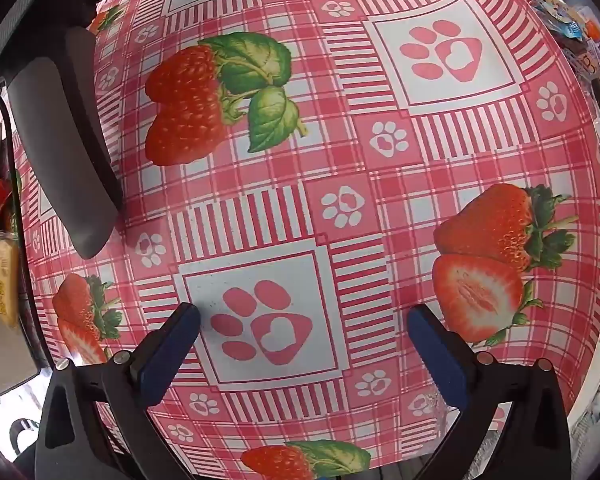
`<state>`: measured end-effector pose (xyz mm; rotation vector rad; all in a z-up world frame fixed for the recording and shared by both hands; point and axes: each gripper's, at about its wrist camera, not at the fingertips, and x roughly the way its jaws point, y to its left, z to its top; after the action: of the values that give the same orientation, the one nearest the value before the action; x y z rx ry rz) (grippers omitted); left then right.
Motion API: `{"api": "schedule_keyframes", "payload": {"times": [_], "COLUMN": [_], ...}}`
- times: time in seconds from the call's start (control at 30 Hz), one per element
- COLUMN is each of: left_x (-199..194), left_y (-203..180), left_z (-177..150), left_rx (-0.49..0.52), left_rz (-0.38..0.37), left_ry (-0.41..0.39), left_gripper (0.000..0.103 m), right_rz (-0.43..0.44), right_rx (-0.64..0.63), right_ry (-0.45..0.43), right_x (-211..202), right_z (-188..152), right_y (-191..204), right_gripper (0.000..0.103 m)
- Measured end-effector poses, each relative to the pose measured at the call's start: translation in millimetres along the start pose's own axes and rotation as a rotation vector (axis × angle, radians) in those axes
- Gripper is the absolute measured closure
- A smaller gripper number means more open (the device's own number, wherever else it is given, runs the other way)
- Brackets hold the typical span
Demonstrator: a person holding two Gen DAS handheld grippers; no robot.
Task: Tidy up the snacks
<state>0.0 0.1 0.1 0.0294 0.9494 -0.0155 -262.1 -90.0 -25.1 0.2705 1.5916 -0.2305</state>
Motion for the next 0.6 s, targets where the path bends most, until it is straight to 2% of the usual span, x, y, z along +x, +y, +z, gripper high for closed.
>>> {"api": "schedule_keyframes", "payload": {"times": [0.33,0.47,0.6], "left_x": [0.0,-0.1,-0.1], "left_y": [-0.2,-0.6,-0.5], "left_z": [0.0,0.0,0.0], "left_rx": [0.000,0.000,0.000], "left_rz": [0.000,-0.001,0.000], "left_ry": [0.000,0.000,0.000], "left_gripper": [0.000,0.000,0.000], "right_rz": [0.001,0.020,0.028], "right_rx": [0.000,-0.007,-0.011], "right_ry": [0.008,0.042,0.027], "right_x": [-1.9,1.2,2.9], "right_z": [4.8,5.9,5.9], "right_y": [3.1,1.8,1.5], "right_gripper": [0.000,0.000,0.000]}}
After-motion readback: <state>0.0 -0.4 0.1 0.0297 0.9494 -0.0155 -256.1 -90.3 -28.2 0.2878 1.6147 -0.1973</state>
